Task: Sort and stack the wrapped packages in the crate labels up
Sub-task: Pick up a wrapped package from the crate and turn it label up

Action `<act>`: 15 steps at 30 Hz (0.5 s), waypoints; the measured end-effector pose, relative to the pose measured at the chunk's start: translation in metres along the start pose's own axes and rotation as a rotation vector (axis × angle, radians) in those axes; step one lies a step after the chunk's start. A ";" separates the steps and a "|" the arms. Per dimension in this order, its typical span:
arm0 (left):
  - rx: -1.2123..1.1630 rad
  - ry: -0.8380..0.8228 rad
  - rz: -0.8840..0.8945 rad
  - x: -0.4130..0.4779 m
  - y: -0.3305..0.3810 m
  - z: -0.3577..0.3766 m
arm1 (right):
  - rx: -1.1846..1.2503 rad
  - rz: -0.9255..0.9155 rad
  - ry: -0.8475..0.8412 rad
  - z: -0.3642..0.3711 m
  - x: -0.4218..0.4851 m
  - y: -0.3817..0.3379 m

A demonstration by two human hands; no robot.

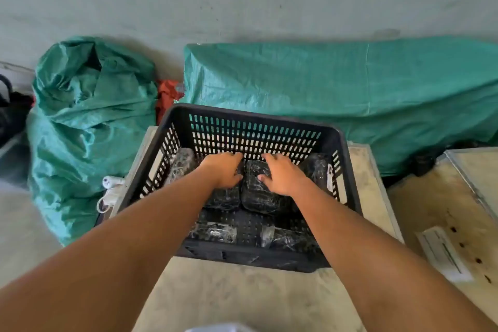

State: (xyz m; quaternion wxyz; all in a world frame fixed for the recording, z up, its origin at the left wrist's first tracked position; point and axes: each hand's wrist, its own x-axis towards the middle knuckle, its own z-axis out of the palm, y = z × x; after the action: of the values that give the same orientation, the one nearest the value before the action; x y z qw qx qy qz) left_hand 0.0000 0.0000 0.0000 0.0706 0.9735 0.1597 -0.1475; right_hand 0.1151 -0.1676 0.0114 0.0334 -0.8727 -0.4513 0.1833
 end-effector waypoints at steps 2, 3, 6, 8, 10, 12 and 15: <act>-0.011 -0.078 -0.006 0.006 0.000 0.016 | -0.015 0.008 -0.063 0.013 0.008 0.001; -0.022 -0.109 -0.015 0.007 -0.001 0.030 | -0.019 0.014 -0.102 0.023 0.009 0.004; -0.040 -0.191 -0.025 0.007 -0.003 0.062 | -0.102 -0.030 -0.188 0.052 0.010 0.009; -0.059 -0.205 -0.037 0.008 -0.006 0.075 | -0.149 -0.051 -0.196 0.067 0.011 0.013; -0.099 -0.236 -0.054 0.009 -0.010 0.084 | -0.178 -0.041 -0.197 0.079 0.012 0.015; -0.134 -0.271 -0.061 0.010 -0.013 0.089 | -0.217 -0.004 -0.182 0.088 0.013 0.015; -0.149 -0.323 -0.056 0.014 -0.016 0.092 | -0.314 0.034 -0.164 0.095 0.017 0.014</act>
State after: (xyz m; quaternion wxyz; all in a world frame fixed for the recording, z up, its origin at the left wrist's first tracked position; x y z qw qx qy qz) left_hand -0.0171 0.0020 -0.0932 0.1632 0.9244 0.1838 -0.2916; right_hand 0.1016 -0.1727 -0.0851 -0.1433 -0.8569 -0.4606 0.1818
